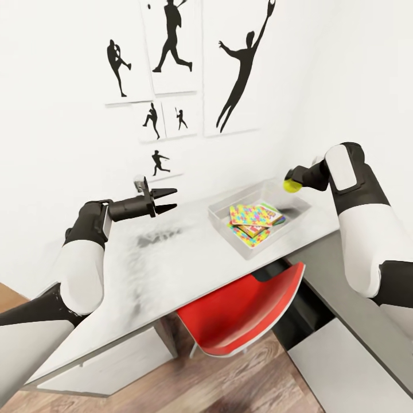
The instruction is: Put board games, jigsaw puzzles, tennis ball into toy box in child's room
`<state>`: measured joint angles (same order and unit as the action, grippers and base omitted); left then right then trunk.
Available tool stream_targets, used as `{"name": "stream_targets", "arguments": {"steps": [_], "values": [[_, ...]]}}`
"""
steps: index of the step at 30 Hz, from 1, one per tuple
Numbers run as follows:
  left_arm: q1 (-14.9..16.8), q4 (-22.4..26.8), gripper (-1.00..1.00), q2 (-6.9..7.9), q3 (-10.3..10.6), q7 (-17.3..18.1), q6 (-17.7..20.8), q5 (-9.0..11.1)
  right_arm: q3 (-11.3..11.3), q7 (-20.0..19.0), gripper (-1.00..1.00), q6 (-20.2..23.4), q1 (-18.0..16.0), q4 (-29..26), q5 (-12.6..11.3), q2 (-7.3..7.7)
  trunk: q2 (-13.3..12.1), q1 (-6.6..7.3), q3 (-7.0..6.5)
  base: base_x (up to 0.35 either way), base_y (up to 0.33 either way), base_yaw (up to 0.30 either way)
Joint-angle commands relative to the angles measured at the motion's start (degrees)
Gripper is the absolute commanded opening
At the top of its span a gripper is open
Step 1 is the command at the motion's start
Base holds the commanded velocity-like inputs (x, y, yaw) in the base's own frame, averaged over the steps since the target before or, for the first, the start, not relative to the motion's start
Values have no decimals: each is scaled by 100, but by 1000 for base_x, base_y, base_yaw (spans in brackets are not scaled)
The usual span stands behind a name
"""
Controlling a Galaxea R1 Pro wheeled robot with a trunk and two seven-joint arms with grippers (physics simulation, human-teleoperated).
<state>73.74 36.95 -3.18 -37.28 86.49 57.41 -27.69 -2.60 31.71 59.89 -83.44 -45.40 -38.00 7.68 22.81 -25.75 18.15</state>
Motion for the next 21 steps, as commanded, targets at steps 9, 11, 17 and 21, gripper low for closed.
{"name": "stream_targets", "arguments": {"steps": [9, 11, 17, 21], "values": [[5, 5, 100, -2, -42, 43, 60, -61, -3, 81, -100, 11, -6, -4, -76, 4, 11, -4, -72, 55, -135, -78], [7, 5, 100, 0, -48, 49, 60, -61, -3, 81, -100, 11, -6, -4, -76, 1, 11, -4, -90, 62, -190, -114], [6, 5, 100, 3, -80, 52, 60, -61, -4, 81, -100, 11, -6, -4, -76, -3, 11, -4, -144, 17, -52, -138], [3, 5, 100, 8, -157, 52, 60, -61, -4, 81, -100, 11, -6, -4, -76, -3, 11, -4, -180, 3, -8, -146]]}}
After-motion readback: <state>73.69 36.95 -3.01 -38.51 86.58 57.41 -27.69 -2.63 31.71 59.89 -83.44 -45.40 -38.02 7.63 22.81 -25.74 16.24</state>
